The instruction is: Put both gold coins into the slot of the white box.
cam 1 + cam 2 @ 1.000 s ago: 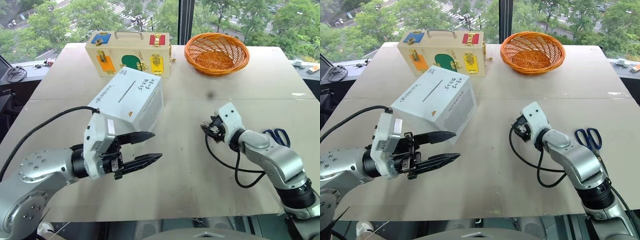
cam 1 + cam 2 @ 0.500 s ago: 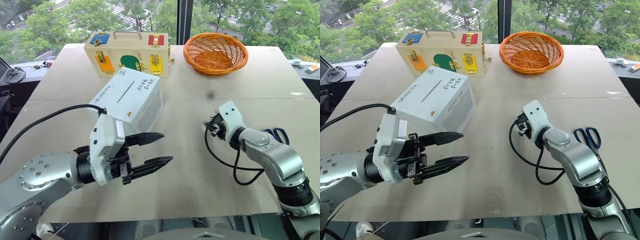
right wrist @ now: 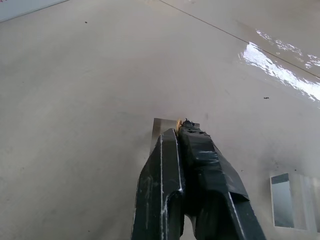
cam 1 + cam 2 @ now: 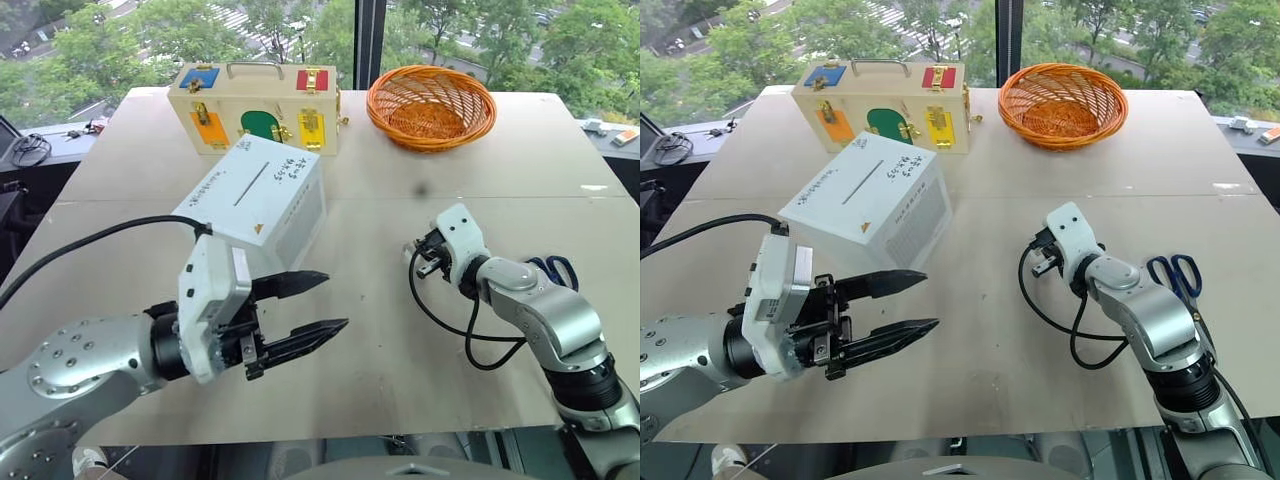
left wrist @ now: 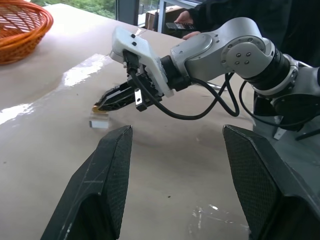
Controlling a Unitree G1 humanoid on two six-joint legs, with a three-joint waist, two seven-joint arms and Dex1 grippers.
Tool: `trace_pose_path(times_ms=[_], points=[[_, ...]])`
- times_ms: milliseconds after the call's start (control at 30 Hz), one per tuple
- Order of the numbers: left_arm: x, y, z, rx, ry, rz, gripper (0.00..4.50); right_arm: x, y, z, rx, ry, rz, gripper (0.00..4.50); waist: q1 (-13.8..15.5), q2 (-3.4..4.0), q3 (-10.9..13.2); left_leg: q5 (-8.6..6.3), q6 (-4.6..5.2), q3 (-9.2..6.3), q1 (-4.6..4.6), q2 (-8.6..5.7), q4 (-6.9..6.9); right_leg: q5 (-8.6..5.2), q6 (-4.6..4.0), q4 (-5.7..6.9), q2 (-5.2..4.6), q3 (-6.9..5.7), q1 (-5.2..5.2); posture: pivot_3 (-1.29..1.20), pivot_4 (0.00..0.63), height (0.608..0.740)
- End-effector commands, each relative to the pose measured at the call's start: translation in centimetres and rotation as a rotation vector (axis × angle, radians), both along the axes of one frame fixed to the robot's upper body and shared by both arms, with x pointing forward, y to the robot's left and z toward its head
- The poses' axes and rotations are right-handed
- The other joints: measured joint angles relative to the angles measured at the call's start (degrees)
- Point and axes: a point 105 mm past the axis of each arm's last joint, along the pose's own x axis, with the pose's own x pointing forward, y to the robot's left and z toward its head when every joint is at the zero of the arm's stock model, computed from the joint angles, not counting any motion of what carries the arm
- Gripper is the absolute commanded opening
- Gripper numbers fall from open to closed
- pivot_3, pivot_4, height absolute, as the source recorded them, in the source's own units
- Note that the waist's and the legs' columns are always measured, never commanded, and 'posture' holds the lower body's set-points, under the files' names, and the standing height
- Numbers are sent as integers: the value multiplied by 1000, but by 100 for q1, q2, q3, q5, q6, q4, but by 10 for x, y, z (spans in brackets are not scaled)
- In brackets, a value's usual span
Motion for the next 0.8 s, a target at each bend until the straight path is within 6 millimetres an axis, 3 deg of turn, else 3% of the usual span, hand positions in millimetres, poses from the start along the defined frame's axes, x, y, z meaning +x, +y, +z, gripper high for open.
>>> trace_pose_path(times_ms=[33,333,700,800], points=[[11,5,-1,11,-21,-1,2889,3,-3,9,0,-34,-6,45,7,1,0,0,0,0,0,0,0,0,0,0,0,0,0,0,150,740],[22,16,-11,13,-22,4,2889,3,-5,10,7,-34,-11,45,-9,0,0,0,0,1,0,2,-9,0,0,-4,3,1,-1,0,150,740],[18,19,-17,-42,7,-3,2889,-12,-9,38,195,-47,59,45,-8,3,2,0,0,-4,-1,7,-10,0,0,-6,1,0,-1,0,150,740],[23,18,-12,-93,24,14,2889,-28,-3,55,298,-66,175,45,-1,5,3,0,0,-5,-1,7,-11,-1,1,-6,0,0,-1,0,150,740]])
